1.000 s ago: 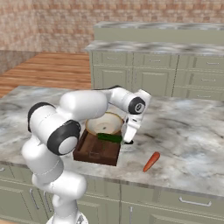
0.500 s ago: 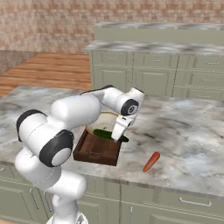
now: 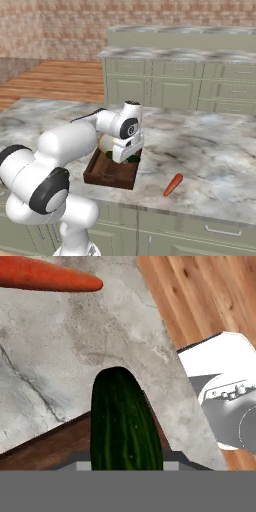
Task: Place the two vegetables and bowl onto the tray for setting up a vegetable dip station.
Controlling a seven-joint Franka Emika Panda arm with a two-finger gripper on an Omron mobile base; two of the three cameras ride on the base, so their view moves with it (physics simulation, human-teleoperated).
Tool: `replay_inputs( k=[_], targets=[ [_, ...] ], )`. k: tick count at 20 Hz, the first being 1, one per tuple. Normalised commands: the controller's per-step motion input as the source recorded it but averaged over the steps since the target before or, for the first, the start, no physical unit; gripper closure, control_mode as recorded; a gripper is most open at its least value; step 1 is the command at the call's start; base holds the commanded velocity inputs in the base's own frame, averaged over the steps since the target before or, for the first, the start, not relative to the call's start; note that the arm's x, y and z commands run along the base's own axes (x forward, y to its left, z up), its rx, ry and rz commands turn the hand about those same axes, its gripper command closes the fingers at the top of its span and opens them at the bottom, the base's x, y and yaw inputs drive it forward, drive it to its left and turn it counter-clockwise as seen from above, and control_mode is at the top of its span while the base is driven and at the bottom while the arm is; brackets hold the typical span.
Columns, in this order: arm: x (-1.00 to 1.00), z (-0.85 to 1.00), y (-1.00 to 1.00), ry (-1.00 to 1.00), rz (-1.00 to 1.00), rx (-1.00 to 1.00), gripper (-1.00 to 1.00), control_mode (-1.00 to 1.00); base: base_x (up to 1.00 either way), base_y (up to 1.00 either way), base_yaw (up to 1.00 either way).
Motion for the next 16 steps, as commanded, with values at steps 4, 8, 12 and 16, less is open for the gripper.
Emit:
replay_inputs(
  k=[4, 8, 12, 16],
  targets=[
    [0.08, -0.1, 0.16, -0.06, -0.2, -0.14, 1.0, -1.0, 0.0, 0.0, 0.0],
    [0.07, -0.07, 0.12, -0.04, -0.17, -0.04, 1.0, -1.0, 0.0, 0.0, 0.0],
    [0.08, -0.07, 0.09, -0.05, -0.13, -0.03, 1.0, -1.0, 0.0, 0.0, 0.0],
    [0.09, -0.06, 0.02, -0.05, -0.07, -0.02, 1.0, -1.0, 0.0, 0.0, 0.0]
  ],
)
